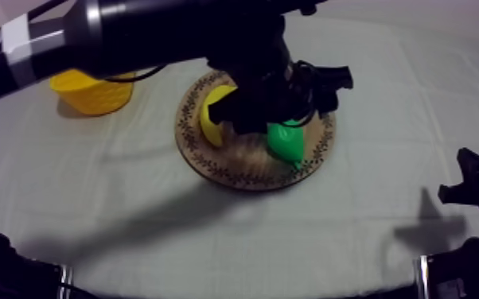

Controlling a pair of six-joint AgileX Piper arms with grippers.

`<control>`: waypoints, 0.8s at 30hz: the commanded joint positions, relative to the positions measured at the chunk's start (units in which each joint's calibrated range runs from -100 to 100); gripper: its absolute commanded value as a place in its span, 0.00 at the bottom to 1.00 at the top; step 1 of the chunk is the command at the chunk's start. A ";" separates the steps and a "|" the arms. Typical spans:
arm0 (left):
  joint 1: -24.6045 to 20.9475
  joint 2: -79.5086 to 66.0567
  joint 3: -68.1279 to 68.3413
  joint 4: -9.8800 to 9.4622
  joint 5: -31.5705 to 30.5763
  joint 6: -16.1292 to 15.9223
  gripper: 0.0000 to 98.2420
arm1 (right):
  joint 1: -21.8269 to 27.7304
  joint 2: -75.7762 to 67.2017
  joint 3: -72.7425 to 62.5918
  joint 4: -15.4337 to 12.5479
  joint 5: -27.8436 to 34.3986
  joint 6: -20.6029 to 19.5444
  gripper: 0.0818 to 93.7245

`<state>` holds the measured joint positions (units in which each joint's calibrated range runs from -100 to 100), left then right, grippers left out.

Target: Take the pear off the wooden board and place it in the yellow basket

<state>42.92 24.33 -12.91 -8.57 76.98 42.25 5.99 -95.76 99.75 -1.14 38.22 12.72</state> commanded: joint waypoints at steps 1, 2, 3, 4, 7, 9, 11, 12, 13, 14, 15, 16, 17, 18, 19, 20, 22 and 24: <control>-0.62 1.77 -1.04 0.17 1.71 -0.74 0.73 | -0.02 0.01 0.03 0.00 0.01 0.01 0.00; -0.96 2.75 -1.74 0.23 2.91 -1.00 0.73 | -0.02 0.01 0.03 0.00 0.01 0.01 0.00; -1.31 3.81 -2.50 0.31 4.09 -1.29 0.73 | -0.02 0.01 0.03 0.00 0.01 0.01 0.00; -1.64 4.98 -3.34 0.39 5.06 -1.63 0.73 | -0.02 0.01 0.03 0.00 0.01 0.01 0.00; -2.60 8.73 -6.05 0.90 6.87 -2.96 0.72 | -0.02 0.01 0.03 0.00 0.01 0.01 0.00; -3.05 11.36 -8.38 1.25 8.11 -3.87 0.72 | -0.02 0.01 0.03 0.00 0.01 0.01 0.00; -3.31 14.03 -11.39 1.57 9.56 -4.80 0.72 | -0.02 0.01 0.03 0.00 0.01 0.01 0.00; -3.39 15.38 -13.11 1.70 10.35 -5.32 0.72 | -0.02 0.01 0.03 0.00 0.01 0.01 0.00; -3.45 16.77 -14.95 1.82 11.31 -5.81 0.72 | -0.02 0.01 0.03 0.00 0.01 0.01 0.00; -3.51 18.21 -16.80 1.98 12.39 -6.25 0.72 | -0.02 0.01 0.03 0.00 0.01 0.01 0.00; -3.59 19.65 -18.74 2.16 13.69 -6.61 0.72 | -0.02 0.01 0.03 0.00 0.01 0.01 0.00; -3.65 21.05 -20.83 2.29 15.06 -6.93 0.72 | -0.02 0.01 0.03 0.00 0.01 0.01 0.00; -3.69 22.44 -23.03 2.38 16.52 -7.25 0.72 | -0.02 0.01 0.03 0.00 0.01 0.01 0.00; -3.72 23.81 -25.17 2.50 17.94 -7.59 0.72 | -0.02 0.01 0.03 0.00 0.01 0.01 0.00; -3.74 25.10 -27.18 2.61 19.34 -7.87 0.72 | -0.02 0.01 0.03 0.00 0.01 0.01 0.00; -3.80 26.28 -29.08 2.80 20.40 -8.14 0.71 | -0.02 0.01 0.03 0.00 0.01 0.01 0.00; -4.02 28.06 -31.88 3.35 21.70 -8.71 0.71 | -0.02 0.01 0.03 0.00 0.01 0.01 0.00; -4.24 29.19 -33.58 3.79 22.33 -9.28 0.71 | -0.02 0.01 0.03 0.00 0.01 0.02 0.00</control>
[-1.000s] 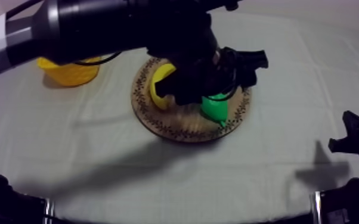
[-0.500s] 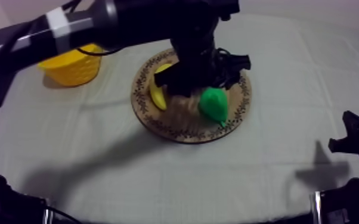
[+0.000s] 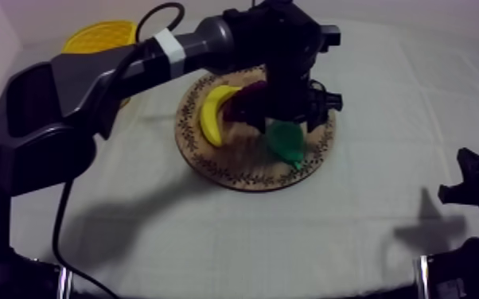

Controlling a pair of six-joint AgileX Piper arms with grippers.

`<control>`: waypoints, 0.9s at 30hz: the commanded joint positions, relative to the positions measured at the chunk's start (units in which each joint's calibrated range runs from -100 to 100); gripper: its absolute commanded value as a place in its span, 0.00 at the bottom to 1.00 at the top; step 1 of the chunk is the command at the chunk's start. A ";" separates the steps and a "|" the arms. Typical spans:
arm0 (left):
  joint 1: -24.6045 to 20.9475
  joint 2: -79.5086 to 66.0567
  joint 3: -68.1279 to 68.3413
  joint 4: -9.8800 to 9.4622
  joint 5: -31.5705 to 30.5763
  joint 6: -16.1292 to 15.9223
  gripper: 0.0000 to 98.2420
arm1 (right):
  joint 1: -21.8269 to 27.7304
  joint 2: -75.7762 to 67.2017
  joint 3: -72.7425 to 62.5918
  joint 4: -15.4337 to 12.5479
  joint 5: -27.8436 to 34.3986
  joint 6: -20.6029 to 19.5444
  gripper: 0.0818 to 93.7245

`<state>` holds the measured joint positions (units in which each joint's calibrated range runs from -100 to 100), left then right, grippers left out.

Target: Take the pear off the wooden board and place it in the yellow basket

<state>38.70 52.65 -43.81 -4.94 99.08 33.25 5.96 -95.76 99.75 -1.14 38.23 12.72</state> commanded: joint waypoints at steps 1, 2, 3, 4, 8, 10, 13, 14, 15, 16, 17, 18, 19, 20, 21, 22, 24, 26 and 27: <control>-0.15 1.27 -3.20 0.39 0.41 -0.58 0.71 | 0.01 0.01 0.03 0.00 0.00 0.03 0.00; -0.28 1.62 -3.53 0.63 0.54 -0.91 0.71 | 0.01 0.01 0.03 0.00 0.00 0.03 0.00; -0.44 1.90 -3.76 0.91 0.63 -1.20 0.71 | 0.01 0.01 0.03 0.00 0.00 0.02 0.00; -0.57 2.14 -3.92 1.20 0.69 -1.49 0.72 | 0.01 0.01 0.03 0.00 0.00 0.02 0.00; -0.93 2.83 -4.29 2.18 0.84 -2.46 0.73 | -0.04 0.01 0.03 0.00 0.00 0.01 0.00; -1.15 3.06 -3.97 2.85 0.88 -3.10 0.73 | -0.07 0.01 0.03 0.00 0.00 0.01 0.00; -1.59 3.35 -2.57 3.95 0.91 -3.91 0.74 | -0.23 0.01 0.03 0.00 0.00 0.04 0.00; -1.68 3.45 -2.28 4.15 0.91 -4.13 0.74 | -0.27 0.01 0.03 0.00 0.00 0.02 0.00; -1.72 3.54 -2.15 4.29 0.91 -4.35 0.73 | -0.30 0.01 0.03 0.00 0.00 0.00 0.00; -1.73 3.65 -2.13 4.41 0.91 -4.57 0.73 | -0.34 0.01 0.03 0.00 0.00 0.00 0.00; -1.74 3.81 -2.21 4.56 0.92 -4.82 0.73 | -0.37 0.01 0.03 0.00 0.00 0.00 0.00; -1.78 4.00 -2.37 4.77 0.92 -5.10 0.73 | -0.40 0.01 0.03 0.00 0.00 0.00 0.00; -1.86 4.23 -2.54 5.03 0.92 -5.42 0.72 | -0.41 0.01 0.03 0.00 0.00 0.01 0.00; -1.98 4.48 -2.67 5.32 0.92 -5.72 0.71 | -0.42 0.01 0.03 0.00 0.00 0.01 0.00; -2.10 4.70 -2.75 5.59 0.92 -5.99 0.71 | -0.43 0.01 0.03 0.00 0.00 0.01 0.00; -2.21 4.88 -2.82 5.80 0.92 -6.19 0.70 | -0.43 0.01 0.03 0.00 0.00 0.01 0.00; -2.38 5.19 -3.05 6.02 0.92 -6.47 0.67 | -0.44 0.01 0.03 0.00 0.00 0.01 0.00; -2.46 5.45 -3.47 5.99 0.92 -6.70 0.64 | -0.44 0.01 0.03 0.00 0.00 0.01 0.00; -2.47 5.53 -3.65 5.90 0.92 -6.76 0.62 | -0.44 0.01 0.03 0.00 0.00 0.01 0.00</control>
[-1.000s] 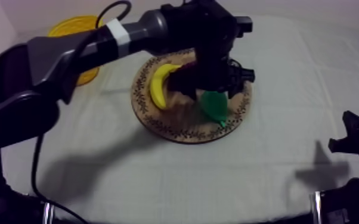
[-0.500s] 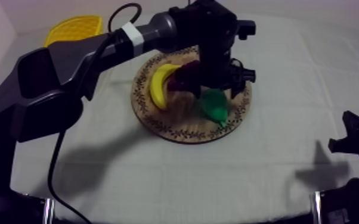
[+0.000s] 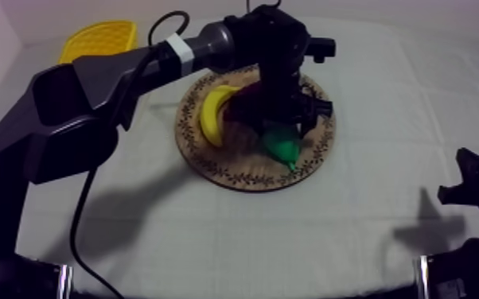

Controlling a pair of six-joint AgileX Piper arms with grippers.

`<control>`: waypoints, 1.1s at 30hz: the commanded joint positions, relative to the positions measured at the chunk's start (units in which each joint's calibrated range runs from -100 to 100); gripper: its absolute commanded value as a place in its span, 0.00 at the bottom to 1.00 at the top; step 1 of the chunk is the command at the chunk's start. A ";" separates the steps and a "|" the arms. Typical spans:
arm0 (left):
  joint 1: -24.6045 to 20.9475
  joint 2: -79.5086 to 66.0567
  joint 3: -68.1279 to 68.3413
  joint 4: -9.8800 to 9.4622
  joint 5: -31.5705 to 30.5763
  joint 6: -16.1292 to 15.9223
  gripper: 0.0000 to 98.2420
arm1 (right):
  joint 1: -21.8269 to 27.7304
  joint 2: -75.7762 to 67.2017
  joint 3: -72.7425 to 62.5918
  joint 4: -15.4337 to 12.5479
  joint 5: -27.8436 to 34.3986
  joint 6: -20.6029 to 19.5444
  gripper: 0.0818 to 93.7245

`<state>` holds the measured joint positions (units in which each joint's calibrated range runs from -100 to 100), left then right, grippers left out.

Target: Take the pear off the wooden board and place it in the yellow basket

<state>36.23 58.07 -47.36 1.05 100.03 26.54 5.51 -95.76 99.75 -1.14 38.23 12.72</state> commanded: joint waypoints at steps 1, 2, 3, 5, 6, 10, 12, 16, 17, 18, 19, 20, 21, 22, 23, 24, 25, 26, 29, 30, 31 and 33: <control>0.02 0.12 -0.22 -0.24 -0.03 -0.05 0.60 | 0.00 0.01 0.03 0.00 0.00 0.01 0.00; 0.08 0.04 -0.34 -0.47 -0.03 -0.03 0.58 | 0.00 0.01 0.03 0.00 0.00 0.01 0.00; 0.18 -0.11 -0.50 -0.86 -0.03 0.00 0.56 | 0.00 0.01 0.03 0.00 0.00 0.01 0.00; 0.57 -0.65 -0.71 -1.84 -0.03 -0.07 0.53 | 0.00 0.01 0.03 0.00 0.00 0.01 0.00; 0.83 -1.14 -0.79 -2.45 -0.03 -0.10 0.51 | 0.03 0.01 0.03 0.00 0.00 0.01 0.00; 1.80 -5.02 -0.86 -4.81 -0.03 -0.03 0.49 | 0.07 0.01 0.03 0.00 0.00 0.01 0.00; 1.98 -8.18 -0.34 -5.85 -0.03 0.25 0.49 | 0.07 0.01 0.03 0.00 0.00 0.01 0.00; 0.86 -16.25 3.59 -7.87 -0.03 1.26 0.50 | 0.04 0.01 0.03 0.00 0.00 0.01 0.00; 0.28 -18.44 5.20 -8.34 -0.03 1.53 0.50 | 0.03 0.01 0.03 0.00 0.00 0.01 0.00; -0.42 -20.65 6.97 -8.79 -0.03 1.79 0.50 | 0.02 0.01 0.03 0.00 0.00 0.01 0.00; -1.23 -22.84 8.87 -9.23 -0.03 2.00 0.50 | 0.02 0.01 0.03 0.00 0.00 0.01 0.00; -2.12 -25.00 10.88 -9.64 -0.03 2.18 0.50 | 0.01 0.01 0.03 0.00 0.00 0.01 0.00; -3.14 -27.10 12.98 -10.03 -0.03 2.35 0.50 | 0.01 0.01 0.03 0.00 0.00 0.01 0.00; -4.24 -29.14 15.13 -10.42 -0.03 2.50 0.50 | 0.01 0.01 0.03 0.00 0.00 0.01 0.00; -5.42 -31.06 17.26 -10.81 -0.03 2.61 0.50 | 0.01 0.01 0.03 0.00 0.00 0.01 0.00; -6.66 -32.87 19.36 -11.18 -0.03 2.71 0.50 | 0.01 0.01 0.03 0.00 0.00 0.01 0.00; -7.94 -34.58 21.43 -11.56 -0.03 2.78 0.50 | 0.00 0.01 0.03 0.00 0.00 0.01 0.00; -9.28 -36.16 23.42 -11.93 -0.03 2.83 0.50 | 0.00 0.01 0.03 0.00 0.00 0.01 0.00; -13.29 -40.13 28.93 -13.06 -0.03 2.89 0.50 | 0.00 0.01 0.03 0.00 0.00 0.01 0.00; -14.56 -41.16 30.57 -13.43 -0.03 2.91 0.50 | 0.00 0.01 0.03 0.00 0.00 0.01 0.00; -15.82 -42.06 32.13 -13.78 -0.06 2.90 0.51 | 0.00 0.01 0.03 0.00 0.00 0.01 0.00; -18.23 -43.56 34.97 -14.45 -0.09 2.90 0.51 | 0.00 0.01 0.03 0.00 0.00 0.01 0.00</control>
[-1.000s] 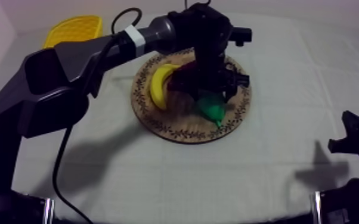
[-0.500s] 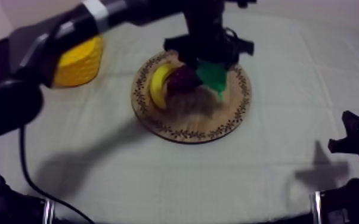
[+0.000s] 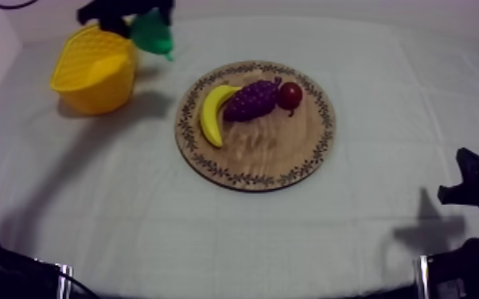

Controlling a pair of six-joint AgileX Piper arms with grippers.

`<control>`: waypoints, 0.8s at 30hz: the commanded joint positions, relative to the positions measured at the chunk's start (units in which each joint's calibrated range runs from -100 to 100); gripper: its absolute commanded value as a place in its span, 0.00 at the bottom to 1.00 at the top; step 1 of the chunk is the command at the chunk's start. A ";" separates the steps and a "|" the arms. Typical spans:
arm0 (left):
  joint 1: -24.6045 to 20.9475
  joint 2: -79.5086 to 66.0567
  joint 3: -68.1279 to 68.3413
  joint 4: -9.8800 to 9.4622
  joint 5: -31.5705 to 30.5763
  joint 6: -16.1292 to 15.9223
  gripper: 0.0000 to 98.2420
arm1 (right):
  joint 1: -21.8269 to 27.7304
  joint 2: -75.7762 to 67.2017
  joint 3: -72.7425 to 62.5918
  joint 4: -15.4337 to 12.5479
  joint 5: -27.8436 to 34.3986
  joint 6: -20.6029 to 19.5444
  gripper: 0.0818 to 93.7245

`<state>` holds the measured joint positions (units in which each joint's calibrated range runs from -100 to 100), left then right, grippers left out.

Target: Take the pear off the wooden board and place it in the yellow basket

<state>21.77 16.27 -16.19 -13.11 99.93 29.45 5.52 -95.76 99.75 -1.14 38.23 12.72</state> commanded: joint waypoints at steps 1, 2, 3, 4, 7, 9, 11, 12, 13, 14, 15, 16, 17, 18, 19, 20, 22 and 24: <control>-4.92 -2.33 5.04 -0.60 0.01 0.00 0.51 | -0.01 0.01 0.03 0.00 0.00 0.01 0.00; -6.03 -2.77 6.14 -0.90 0.00 0.04 0.51 | -0.01 0.01 0.03 0.00 0.00 0.01 0.00; -7.09 -3.09 7.15 -1.25 -0.03 0.01 0.51 | -0.01 0.01 0.03 0.00 0.00 0.01 0.00; -8.03 -3.20 7.89 -1.62 -0.14 -0.02 0.51 | -0.01 0.01 0.03 0.00 0.00 0.01 0.00; -10.44 -2.47 8.82 -2.35 -1.06 -0.34 0.51 | -0.01 0.01 0.03 0.00 0.00 0.01 0.00; -11.73 -1.32 8.75 -2.65 -1.69 -0.63 0.51 | -0.01 0.01 0.03 0.00 0.00 0.01 0.00; -12.77 0.25 8.06 -2.84 -2.29 -0.93 0.51 | -0.01 0.01 0.03 0.00 0.00 0.01 0.00; -13.22 1.15 7.45 -2.87 -2.60 -1.09 0.52 | -0.01 0.01 0.03 0.00 0.00 0.01 0.00; -13.67 2.11 6.73 -2.83 -2.94 -1.29 0.52 | -0.01 0.01 0.03 0.00 0.00 0.01 0.00; -14.11 3.13 5.92 -2.77 -3.28 -1.51 0.52 | -0.01 0.01 0.03 0.00 0.00 0.01 0.00; -14.55 4.17 5.05 -2.70 -3.56 -1.72 0.52 | -0.01 0.01 0.03 0.00 0.00 0.01 0.00; -14.94 5.24 4.14 -2.62 -3.81 -1.96 0.52 | -0.01 0.01 0.03 0.00 0.00 0.01 0.00; -15.29 6.30 3.20 -2.55 -4.00 -2.21 0.52 | -0.01 0.01 0.03 0.00 0.00 0.01 0.00; -15.57 7.40 2.28 -2.51 -4.17 -2.45 0.52 | -0.01 0.01 0.03 0.00 0.00 0.01 0.00; -15.79 8.48 1.40 -2.46 -4.33 -2.69 0.52 | -0.01 0.01 0.03 0.00 0.00 0.01 0.00; -15.96 9.57 0.61 -2.41 -4.56 -2.91 0.52 | -0.01 0.01 0.03 0.00 0.00 0.01 0.00; -16.17 11.74 -0.54 -2.24 -5.41 -3.35 0.52 | -0.01 0.01 0.03 0.00 0.00 0.01 0.00; -16.37 14.01 -1.32 -1.88 -6.59 -3.67 0.52 | -0.01 0.01 0.03 0.00 0.00 0.01 0.00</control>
<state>5.44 28.35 -17.20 -15.21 93.81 25.93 5.52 -95.76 99.75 -1.14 38.32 12.72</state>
